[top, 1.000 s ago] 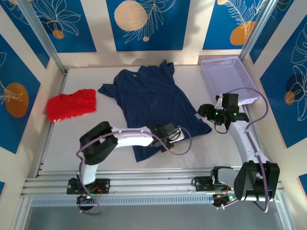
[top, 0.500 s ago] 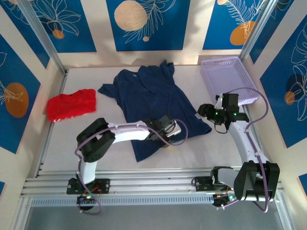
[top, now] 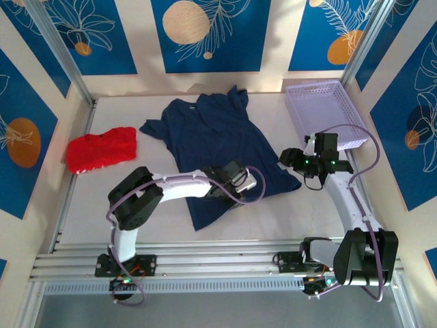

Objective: Fold the inside-out t-shirt

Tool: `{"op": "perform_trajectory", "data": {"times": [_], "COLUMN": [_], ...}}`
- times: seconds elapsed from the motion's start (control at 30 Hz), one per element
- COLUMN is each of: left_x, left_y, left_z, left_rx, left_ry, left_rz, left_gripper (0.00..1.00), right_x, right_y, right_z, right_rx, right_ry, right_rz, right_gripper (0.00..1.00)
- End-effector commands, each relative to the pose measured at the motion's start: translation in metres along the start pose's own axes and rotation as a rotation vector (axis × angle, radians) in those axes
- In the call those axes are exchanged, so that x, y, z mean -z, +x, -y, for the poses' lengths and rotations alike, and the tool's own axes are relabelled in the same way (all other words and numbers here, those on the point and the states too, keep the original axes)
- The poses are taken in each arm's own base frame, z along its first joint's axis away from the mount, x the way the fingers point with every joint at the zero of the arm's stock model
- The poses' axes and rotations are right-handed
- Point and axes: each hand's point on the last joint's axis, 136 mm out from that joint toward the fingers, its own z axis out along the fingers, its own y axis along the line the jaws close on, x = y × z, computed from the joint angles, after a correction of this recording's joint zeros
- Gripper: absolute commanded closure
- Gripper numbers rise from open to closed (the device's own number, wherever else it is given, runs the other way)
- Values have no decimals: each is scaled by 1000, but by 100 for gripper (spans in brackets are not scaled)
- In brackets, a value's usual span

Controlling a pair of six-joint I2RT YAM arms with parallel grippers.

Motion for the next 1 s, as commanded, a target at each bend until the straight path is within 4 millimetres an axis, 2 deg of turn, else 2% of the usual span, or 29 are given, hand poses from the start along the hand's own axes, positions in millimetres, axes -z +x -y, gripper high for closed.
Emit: {"op": "perform_trajectory", "data": {"times": [0.0,0.17,0.27,0.37,0.5,0.57,0.67,0.73,0.83,0.97], "left_x": [13,15,16,17,20,27,47,63,82,101], "left_y": [-18,-21,-23,-23,-26,-31,-38,-40,-49,-59], "left_z": [-2,-5,-5,-6,-9,-12,-19,-29,-32,-32], "left_rx": [19,34,42,47,64,88,138,206,281,294], "left_ry": [23,32,45,45,43,49,75,101,182,207], "left_rz": [61,72,79,80,96,119,163,193,251,270], "left_gripper": [73,76,72,73,85,93,99,100,100,100], "right_x": [2,0,-1,-1,0,3,8,7,-8,-30], "right_y": [10,18,24,27,37,44,62,83,122,154], "right_z": [-6,-15,-21,-25,-35,-41,-51,-63,-78,-100], "right_rx": [48,84,117,145,187,214,246,279,356,507], "right_ry": [-9,-13,-19,-23,-50,-72,-141,-223,-318,-369], "right_rz": [-18,-38,-51,-50,-49,-33,-6,5,9,37], "right_gripper": [39,39,39,38,37,28,26,24,23,25]}}
